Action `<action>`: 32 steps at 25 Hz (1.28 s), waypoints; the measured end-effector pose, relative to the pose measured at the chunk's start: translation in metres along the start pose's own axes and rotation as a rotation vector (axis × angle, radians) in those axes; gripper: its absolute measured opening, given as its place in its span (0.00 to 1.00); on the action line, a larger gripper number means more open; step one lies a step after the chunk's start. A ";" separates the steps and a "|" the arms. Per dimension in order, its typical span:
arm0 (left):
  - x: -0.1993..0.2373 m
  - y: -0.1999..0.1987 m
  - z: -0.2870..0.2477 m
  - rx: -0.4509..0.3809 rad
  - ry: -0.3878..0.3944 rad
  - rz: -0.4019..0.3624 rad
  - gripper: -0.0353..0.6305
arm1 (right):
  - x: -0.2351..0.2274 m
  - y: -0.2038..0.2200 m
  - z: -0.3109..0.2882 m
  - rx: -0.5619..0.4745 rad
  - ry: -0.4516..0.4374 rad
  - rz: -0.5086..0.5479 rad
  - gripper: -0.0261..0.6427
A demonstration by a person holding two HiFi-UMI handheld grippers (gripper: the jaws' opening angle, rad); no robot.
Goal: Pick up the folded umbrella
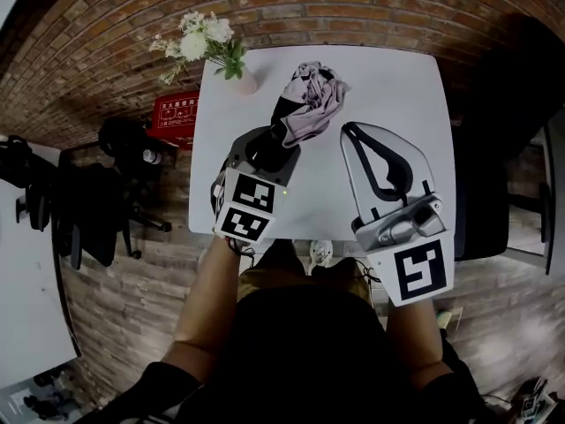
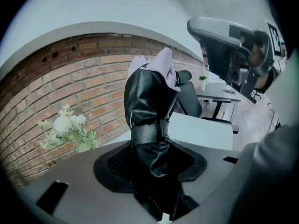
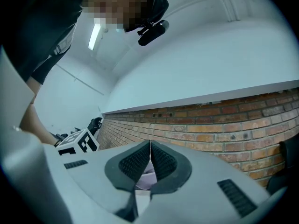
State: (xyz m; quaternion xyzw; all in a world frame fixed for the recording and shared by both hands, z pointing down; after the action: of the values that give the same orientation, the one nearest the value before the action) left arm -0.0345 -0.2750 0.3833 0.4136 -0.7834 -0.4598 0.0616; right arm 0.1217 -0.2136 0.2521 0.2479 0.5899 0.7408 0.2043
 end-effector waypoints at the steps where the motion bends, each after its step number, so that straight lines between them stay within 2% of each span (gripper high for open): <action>1: 0.000 -0.007 0.006 -0.020 -0.007 0.000 0.37 | 0.002 -0.002 0.001 -0.003 -0.004 0.003 0.08; 10: 0.001 -0.051 0.060 -0.169 -0.080 0.010 0.37 | 0.016 -0.019 0.008 -0.031 -0.028 0.021 0.08; 16: 0.000 -0.058 0.087 -0.227 -0.120 0.019 0.37 | 0.029 -0.025 0.008 -0.030 -0.040 0.027 0.08; 22: 0.000 -0.067 0.101 -0.288 -0.119 0.046 0.37 | 0.026 -0.028 0.006 -0.026 -0.030 0.011 0.08; 32: 0.009 -0.080 0.123 -0.390 -0.187 0.051 0.38 | 0.025 -0.035 -0.003 -0.048 -0.041 -0.001 0.08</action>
State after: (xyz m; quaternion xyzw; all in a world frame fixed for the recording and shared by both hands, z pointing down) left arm -0.0520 -0.2181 0.2491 0.3295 -0.6922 -0.6372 0.0793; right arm 0.1002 -0.1934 0.2206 0.2578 0.5677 0.7494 0.2228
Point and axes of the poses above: the fingertips, and each gripper's own axes: z backward along the fingers, x to its left, y out of its underside, the point moved 7 cm from there along z, backward along the fingers, and after that the axes turned 6 degrees about -z, right-handed, at the moved point
